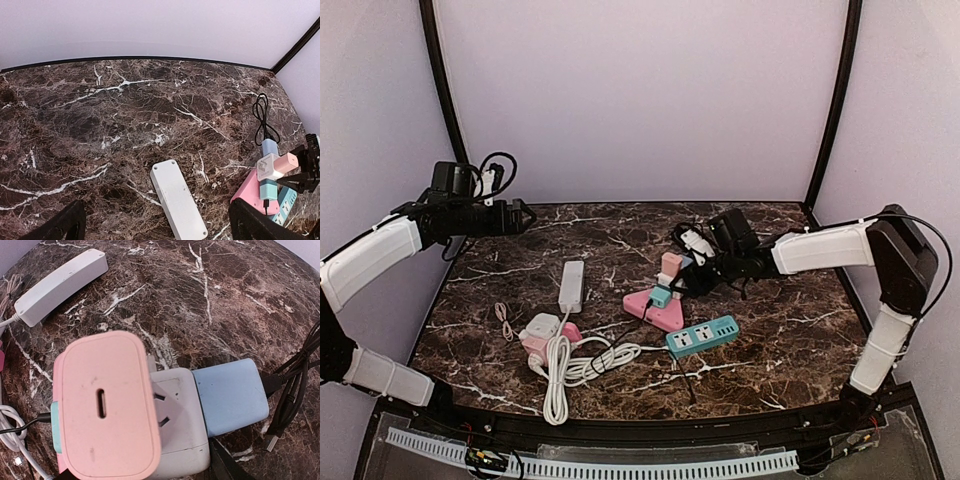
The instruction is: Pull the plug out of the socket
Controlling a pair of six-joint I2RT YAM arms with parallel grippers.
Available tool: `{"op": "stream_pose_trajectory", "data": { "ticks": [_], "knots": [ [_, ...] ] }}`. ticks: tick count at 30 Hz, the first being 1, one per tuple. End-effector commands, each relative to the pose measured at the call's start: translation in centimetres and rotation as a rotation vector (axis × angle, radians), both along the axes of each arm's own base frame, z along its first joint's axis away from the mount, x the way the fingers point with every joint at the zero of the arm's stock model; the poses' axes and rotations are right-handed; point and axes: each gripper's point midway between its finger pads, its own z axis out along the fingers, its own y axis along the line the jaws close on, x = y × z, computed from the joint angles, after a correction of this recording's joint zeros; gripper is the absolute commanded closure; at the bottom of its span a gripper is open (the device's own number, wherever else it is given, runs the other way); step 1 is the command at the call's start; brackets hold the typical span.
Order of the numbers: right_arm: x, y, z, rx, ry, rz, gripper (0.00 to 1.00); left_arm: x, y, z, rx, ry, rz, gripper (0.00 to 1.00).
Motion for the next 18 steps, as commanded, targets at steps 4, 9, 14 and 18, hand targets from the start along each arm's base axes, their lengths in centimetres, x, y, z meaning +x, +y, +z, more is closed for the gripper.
{"op": "stream_pose_trajectory", "data": {
  "ticks": [4,9,14,18],
  "knots": [
    [-1.6,2.7,5.1,0.086,-0.102,-0.043,1.0,-0.1,-0.6,-0.7,-0.036,0.021,-0.014,0.0],
    [-2.7,3.4,6.8,0.128,-0.104,-0.098,1.0,-0.3,-1.2,-0.6,-0.069,0.028,-0.037,0.0],
    [-3.5,3.7,9.7,0.202,-0.117,-0.153,1.0,-0.7,-2.2,0.0,-0.122,0.02,-0.088,0.0],
    [-4.0,3.6,11.8,0.265,-0.114,-0.173,1.0,-1.0,-3.6,0.5,-0.182,0.019,-0.153,0.0]
  ]
}}
